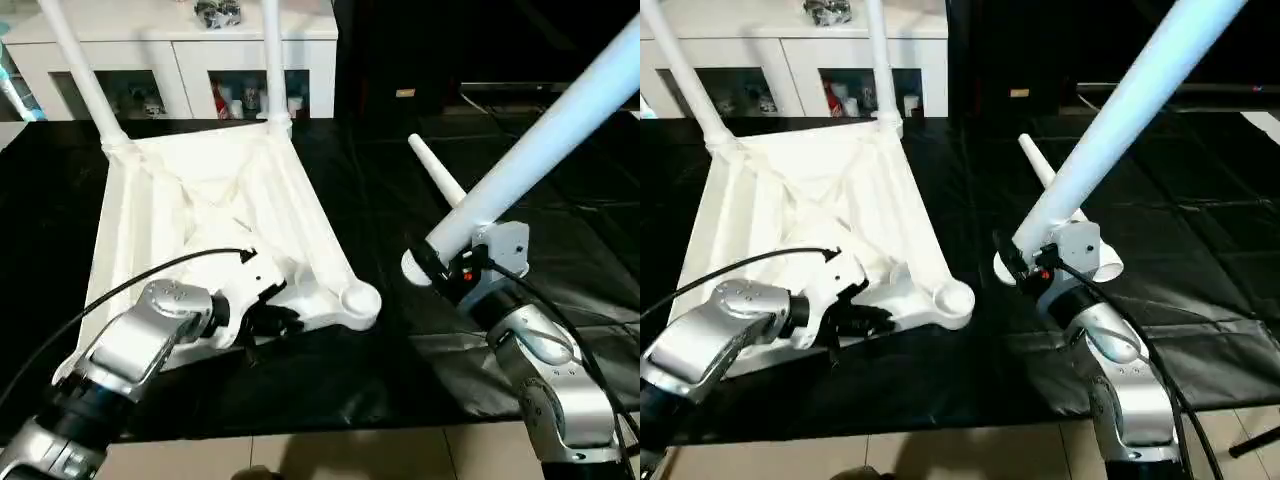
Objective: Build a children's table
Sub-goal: Insert table leg to table base
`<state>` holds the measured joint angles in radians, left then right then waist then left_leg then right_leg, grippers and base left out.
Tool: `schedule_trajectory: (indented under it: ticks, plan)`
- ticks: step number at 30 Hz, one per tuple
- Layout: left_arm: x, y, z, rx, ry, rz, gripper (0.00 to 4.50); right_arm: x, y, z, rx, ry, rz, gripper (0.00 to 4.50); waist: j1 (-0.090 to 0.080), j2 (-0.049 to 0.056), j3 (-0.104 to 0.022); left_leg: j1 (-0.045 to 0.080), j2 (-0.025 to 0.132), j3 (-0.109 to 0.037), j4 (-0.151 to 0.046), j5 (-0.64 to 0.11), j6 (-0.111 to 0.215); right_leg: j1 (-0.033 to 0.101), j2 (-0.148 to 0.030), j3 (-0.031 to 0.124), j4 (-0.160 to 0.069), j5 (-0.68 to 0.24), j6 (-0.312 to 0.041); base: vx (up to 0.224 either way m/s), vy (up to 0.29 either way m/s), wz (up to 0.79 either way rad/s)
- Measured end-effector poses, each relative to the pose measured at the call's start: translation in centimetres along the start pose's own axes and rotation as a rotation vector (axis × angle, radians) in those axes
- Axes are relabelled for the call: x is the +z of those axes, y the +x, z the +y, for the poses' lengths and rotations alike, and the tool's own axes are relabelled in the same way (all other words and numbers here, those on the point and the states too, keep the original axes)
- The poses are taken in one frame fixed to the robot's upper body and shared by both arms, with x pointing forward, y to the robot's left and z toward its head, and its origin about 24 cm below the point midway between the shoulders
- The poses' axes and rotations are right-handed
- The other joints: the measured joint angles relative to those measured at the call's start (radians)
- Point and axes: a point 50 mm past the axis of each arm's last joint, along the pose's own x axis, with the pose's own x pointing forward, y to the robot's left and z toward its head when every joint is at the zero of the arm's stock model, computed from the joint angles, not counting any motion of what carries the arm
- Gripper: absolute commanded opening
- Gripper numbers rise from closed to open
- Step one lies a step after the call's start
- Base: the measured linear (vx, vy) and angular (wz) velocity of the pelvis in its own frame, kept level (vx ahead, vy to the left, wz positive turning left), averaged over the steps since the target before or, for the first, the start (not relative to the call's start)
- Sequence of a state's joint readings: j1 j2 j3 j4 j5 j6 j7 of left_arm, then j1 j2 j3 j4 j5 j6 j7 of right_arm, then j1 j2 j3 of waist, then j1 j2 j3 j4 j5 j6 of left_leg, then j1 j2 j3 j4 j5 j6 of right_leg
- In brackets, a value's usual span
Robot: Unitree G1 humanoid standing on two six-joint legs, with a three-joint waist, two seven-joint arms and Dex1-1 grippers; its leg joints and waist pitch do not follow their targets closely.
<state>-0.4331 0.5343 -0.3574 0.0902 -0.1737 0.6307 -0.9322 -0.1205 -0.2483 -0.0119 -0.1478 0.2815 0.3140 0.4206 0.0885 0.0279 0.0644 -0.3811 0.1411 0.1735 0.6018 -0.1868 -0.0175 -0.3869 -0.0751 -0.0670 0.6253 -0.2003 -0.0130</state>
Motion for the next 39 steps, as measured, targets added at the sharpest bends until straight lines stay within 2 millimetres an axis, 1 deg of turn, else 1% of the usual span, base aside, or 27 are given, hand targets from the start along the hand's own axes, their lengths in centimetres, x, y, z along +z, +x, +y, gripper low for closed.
schedule_trajectory:
  ticks: [2,4,7,8,10,13,17,19,22,24,27,29,32,34,39]
  plan:
    - [0.4,0.4,0.4,0.008,0.009,-0.005,0.01,0.2,0.3,0.1,0.003,0.000,-0.023,1.93,-0.005,0.000,0.000,0.000,0.000,0.000,0.000,0.000,0.000,-0.001,0.000,0.000,0.000,0.001,0.000,0.000,0.000,0.00]
    - [0.8,0.9,0.8,0.020,0.028,-0.004,0.00,0.6,1.0,-0.1,-0.004,-0.006,-0.045,1.93,-0.008,0.000,0.000,0.000,0.000,0.000,0.000,0.001,-0.001,-0.002,0.000,0.000,0.000,0.002,-0.001,0.000,0.000,0.00]
    - [1.2,1.4,1.3,0.044,0.051,-0.010,0.00,1.3,1.5,-0.2,0.006,-0.009,-0.060,1.93,-0.005,0.000,0.000,0.000,0.001,0.000,0.000,0.001,-0.002,-0.002,0.001,-0.001,0.000,0.002,-0.001,0.000,0.000,0.00]
    - [1.3,1.6,1.5,0.053,0.054,-0.015,0.00,1.2,1.5,-0.2,0.012,-0.008,-0.053,1.93,-0.002,0.000,0.000,-0.001,0.002,0.000,0.000,0.001,-0.002,-0.002,0.001,-0.001,0.000,0.002,-0.001,0.000,0.000,0.00]
    - [1.5,1.7,1.8,0.062,0.062,-0.019,0.00,0.8,1.6,-0.2,0.030,0.005,-0.019,1.93,-0.002,0.000,0.000,-0.001,0.002,0.000,0.000,0.001,-0.002,-0.002,0.001,-0.001,0.000,0.002,-0.001,0.000,0.000,0.00]
    - [1.5,1.7,2.0,0.037,0.078,-0.020,0.00,-0.2,2.0,-0.1,0.139,0.026,0.081,1.93,-0.001,0.000,0.000,-0.002,0.002,0.000,0.001,0.001,-0.001,-0.002,0.001,-0.001,0.000,0.002,-0.001,0.000,0.000,0.00]
    - [1.5,1.6,2.1,0.002,0.114,-0.016,0.00,-1.0,2.7,0.4,0.213,0.044,0.129,1.93,0.003,0.000,0.000,-0.002,0.003,0.000,0.001,0.001,-0.001,-0.002,0.001,-0.002,0.000,0.002,-0.001,0.000,0.000,0.00]
    - [1.5,1.6,2.1,-0.015,0.127,-0.015,0.00,-1.0,3.2,0.4,0.230,0.049,0.133,1.93,0.004,0.000,0.000,-0.002,0.003,0.000,0.001,0.001,-0.001,-0.002,0.000,-0.002,-0.001,0.002,-0.001,0.000,0.000,0.00]
    - [1.3,1.3,2.1,-0.051,0.155,-0.008,0.00,-0.6,3.8,0.6,0.271,0.041,0.131,1.93,0.013,0.000,0.000,-0.003,0.003,0.000,0.001,0.001,-0.001,-0.002,0.000,-0.003,0.000,0.001,-0.001,0.000,0.000,0.00]
    - [1.1,1.1,2.0,-0.079,0.169,-0.005,0.00,-0.5,4.3,0.8,0.297,0.042,0.134,1.93,0.020,-0.003,0.000,-0.002,0.003,0.001,0.001,0.002,-0.001,-0.002,0.000,-0.003,0.000,0.001,-0.001,0.000,0.000,0.00]
    - [1.0,1.2,1.6,-0.111,0.184,-0.013,0.00,-0.5,4.8,0.9,0.324,0.046,0.135,1.93,0.031,-0.003,0.000,-0.003,0.004,0.005,0.001,0.003,0.001,-0.002,-0.001,-0.003,0.000,0.001,-0.001,0.000,0.000,0.00]
    - [1.1,1.3,1.5,-0.115,0.197,-0.015,0.00,-0.6,5.1,1.1,0.358,0.039,0.138,1.93,0.035,-0.004,0.000,-0.003,0.004,0.008,0.001,0.004,0.003,-0.002,-0.003,-0.002,0.000,0.001,-0.001,0.000,0.000,0.00]
    - [1.0,1.5,1.5,-0.116,0.203,-0.022,0.00,-1.2,5.3,1.4,0.395,0.034,0.161,1.93,0.036,-0.007,-0.001,-0.003,0.004,0.009,0.002,0.005,0.004,-0.001,-0.004,-0.002,0.000,0.001,-0.001,0.000,0.000,0.00]
    - [1.0,1.5,1.6,-0.115,0.203,-0.023,0.00,-1.3,5.4,1.4,0.400,0.020,0.158,1.93,0.036,-0.008,-0.001,-0.003,0.004,0.010,0.001,0.005,0.004,-0.001,-0.004,-0.002,0.000,0.001,-0.001,0.000,0.000,0.00]
    - [0.9,1.4,1.7,-0.110,0.201,-0.017,0.00,-1.3,5.7,1.6,0.425,-0.047,0.169,1.93,0.033,-0.016,-0.005,-0.002,0.005,0.010,0.001,0.005,0.004,-0.001,-0.004,-0.002,0.002,0.001,-0.001,0.000,0.000,0.00]
